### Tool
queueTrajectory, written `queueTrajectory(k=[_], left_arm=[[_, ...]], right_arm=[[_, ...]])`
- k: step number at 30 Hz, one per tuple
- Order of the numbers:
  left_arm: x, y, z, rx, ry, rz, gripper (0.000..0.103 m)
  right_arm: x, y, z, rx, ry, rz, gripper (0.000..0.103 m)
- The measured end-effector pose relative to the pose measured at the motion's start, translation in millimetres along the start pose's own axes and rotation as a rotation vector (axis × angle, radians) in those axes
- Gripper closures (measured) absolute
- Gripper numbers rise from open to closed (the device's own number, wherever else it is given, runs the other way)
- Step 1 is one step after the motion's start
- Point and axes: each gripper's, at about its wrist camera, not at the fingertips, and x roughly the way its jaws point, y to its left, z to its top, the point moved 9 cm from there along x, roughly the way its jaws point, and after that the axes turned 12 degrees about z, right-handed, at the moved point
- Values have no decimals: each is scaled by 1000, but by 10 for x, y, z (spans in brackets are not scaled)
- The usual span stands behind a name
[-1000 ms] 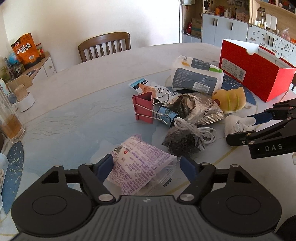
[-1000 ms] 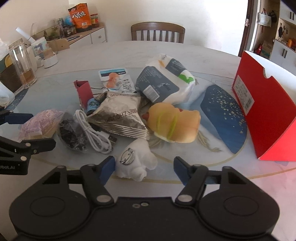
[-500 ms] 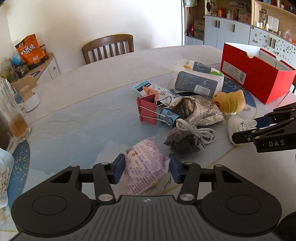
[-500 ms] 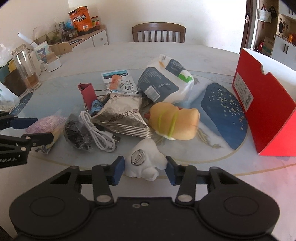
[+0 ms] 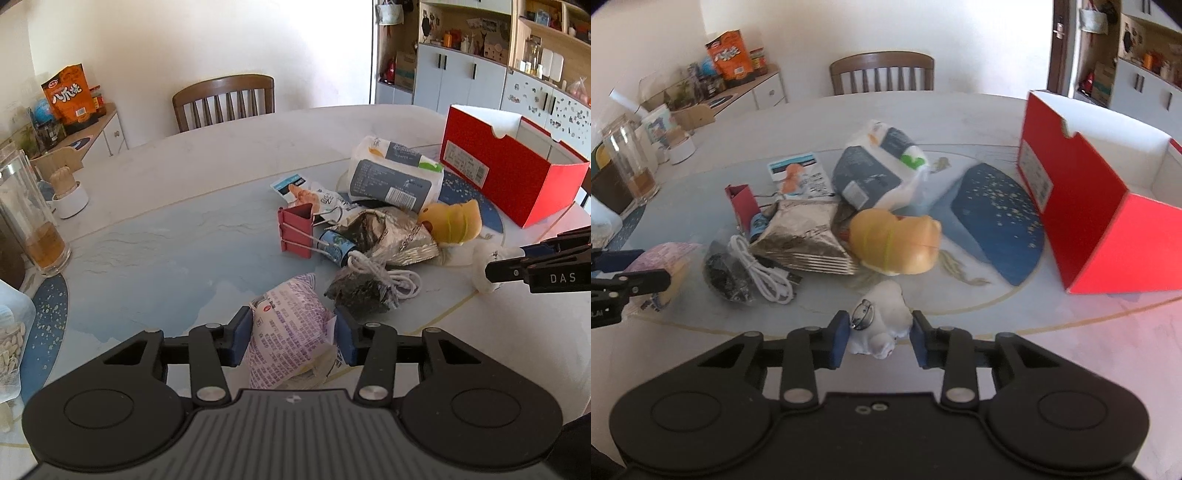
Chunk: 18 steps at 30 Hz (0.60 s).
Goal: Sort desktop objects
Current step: 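Close the left tool on the snack bag while the right tool grasps the white figurine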
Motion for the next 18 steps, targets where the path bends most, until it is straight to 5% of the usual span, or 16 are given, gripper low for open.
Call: queueTrajectory(k=[18], left_arm=[[-322, -387, 538, -34, -79, -29, 57]], right_arm=[[-552, -435, 372, 66, -116, 28, 69]])
